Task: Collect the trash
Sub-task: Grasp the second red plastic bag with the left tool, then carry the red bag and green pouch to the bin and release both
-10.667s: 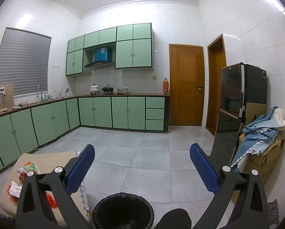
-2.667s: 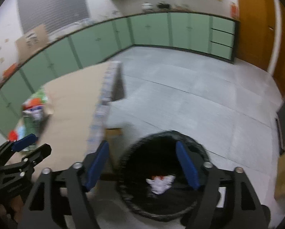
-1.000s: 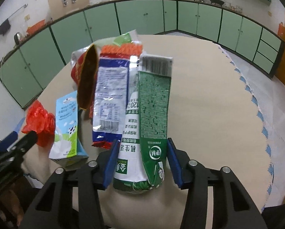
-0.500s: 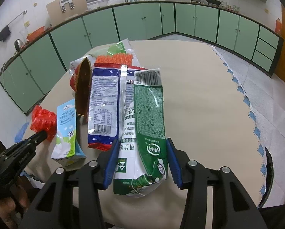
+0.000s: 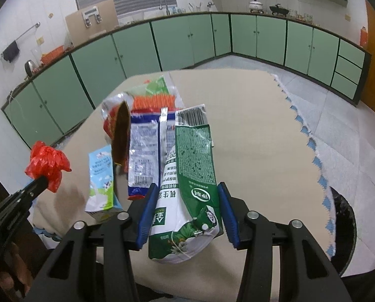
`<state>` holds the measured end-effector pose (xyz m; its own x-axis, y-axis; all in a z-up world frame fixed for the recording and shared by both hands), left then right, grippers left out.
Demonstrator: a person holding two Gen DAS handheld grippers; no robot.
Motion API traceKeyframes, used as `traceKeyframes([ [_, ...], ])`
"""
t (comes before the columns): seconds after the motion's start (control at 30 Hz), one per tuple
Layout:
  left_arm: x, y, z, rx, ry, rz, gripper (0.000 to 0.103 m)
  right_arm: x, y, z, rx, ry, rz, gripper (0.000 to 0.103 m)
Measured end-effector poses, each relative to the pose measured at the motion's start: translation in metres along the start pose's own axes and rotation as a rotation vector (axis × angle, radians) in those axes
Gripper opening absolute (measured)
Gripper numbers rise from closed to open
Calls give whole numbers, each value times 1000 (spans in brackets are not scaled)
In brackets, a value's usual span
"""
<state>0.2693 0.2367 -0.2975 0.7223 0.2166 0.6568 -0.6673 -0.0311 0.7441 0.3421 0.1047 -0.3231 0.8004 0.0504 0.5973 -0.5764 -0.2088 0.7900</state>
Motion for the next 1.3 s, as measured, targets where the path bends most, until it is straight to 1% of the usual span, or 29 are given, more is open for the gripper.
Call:
traceKeyframes([
  [0.1,0,12,15,-24,-19,9,0,1,15,6,2,-4,22,48],
  [0.27,-3,29,52,-73,-77,21,0,0,43,27,2,-33,58,48],
  [0.4,-7,39,94,-122,-146,26,0,0,62,43,-5,-57,81,48],
  [0.57,-12,47,146,-186,-221,26,0,-3,87,74,-28,-98,115,48],
  [0.7,-17,50,187,-234,-285,26,0,-9,105,107,-66,-138,139,48],
  [0.9,-30,46,252,-313,-392,7,0,-29,122,166,-147,-217,144,48],
  [1.03,-44,44,294,-375,-456,-8,0,-43,132,205,-203,-275,146,47],
  [1.3,-71,18,371,-457,-562,-62,0,-73,135,276,-289,-382,126,47],
])
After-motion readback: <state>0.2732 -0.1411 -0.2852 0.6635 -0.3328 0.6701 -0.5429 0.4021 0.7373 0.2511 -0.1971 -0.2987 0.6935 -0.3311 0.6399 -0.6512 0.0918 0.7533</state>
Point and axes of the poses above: each gripper's, at about its wrist camera, not at the fingertips, and y roughly against the way its jaws point, z to its right, x to its top, the point moved 6 cm from there along -y, roughly the way its jaws point, and after that the axes turned 7 degrees about -z, right-handed, at the moved point
